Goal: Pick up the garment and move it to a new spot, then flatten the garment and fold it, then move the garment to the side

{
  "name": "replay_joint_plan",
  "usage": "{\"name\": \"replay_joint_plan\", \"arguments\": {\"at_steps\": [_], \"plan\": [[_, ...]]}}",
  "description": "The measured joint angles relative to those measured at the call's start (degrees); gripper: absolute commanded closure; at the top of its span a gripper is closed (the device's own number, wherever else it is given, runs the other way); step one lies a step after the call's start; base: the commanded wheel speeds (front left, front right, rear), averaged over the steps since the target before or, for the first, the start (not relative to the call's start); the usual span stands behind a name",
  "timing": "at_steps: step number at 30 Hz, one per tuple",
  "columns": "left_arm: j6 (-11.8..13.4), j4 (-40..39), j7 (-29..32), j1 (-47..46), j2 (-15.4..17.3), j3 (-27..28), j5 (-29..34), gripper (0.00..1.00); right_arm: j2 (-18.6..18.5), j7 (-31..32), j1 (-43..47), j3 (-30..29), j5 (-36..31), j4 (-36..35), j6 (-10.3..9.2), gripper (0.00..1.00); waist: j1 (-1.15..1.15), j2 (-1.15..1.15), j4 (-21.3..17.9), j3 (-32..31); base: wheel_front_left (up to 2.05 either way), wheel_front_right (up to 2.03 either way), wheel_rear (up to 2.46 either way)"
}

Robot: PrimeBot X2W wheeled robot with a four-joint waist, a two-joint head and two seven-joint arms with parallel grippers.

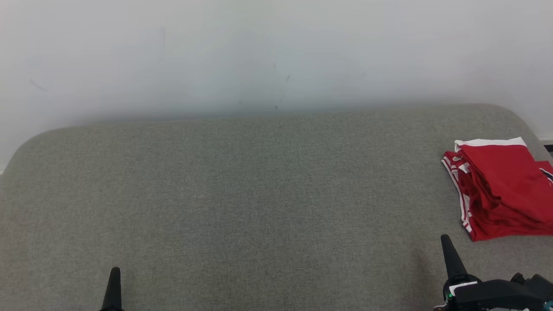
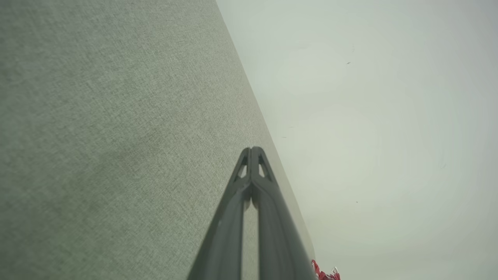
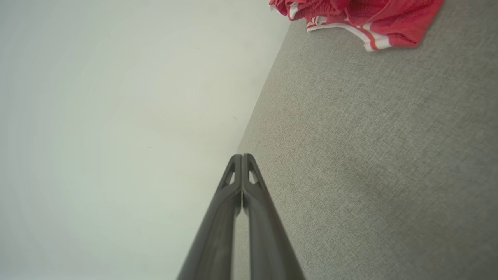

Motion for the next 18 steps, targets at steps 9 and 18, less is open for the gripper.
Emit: {"name": "replay_joint_plan", "arguments": {"at_steps": [9,18], "plan": [[0.0,-0.22,1.18,-0.95,-0.01,-0.25,-4.21,1.0,0.0,1.25,-0.42,-0.8,4.57,-0.52,0.0,1.0,0.0,0.0,0.42,0.2,0.0,0.0,0.0],[0.0,-0.44,2.26,-1.9,-0.02,-0.46,-8.27,1.0,0.01,2.47,-0.99,-1.49,8.73,-0.91,-0.01,1.0,0.0,0.0,0.83,0.39,0.0,0.0,0.0]]}}
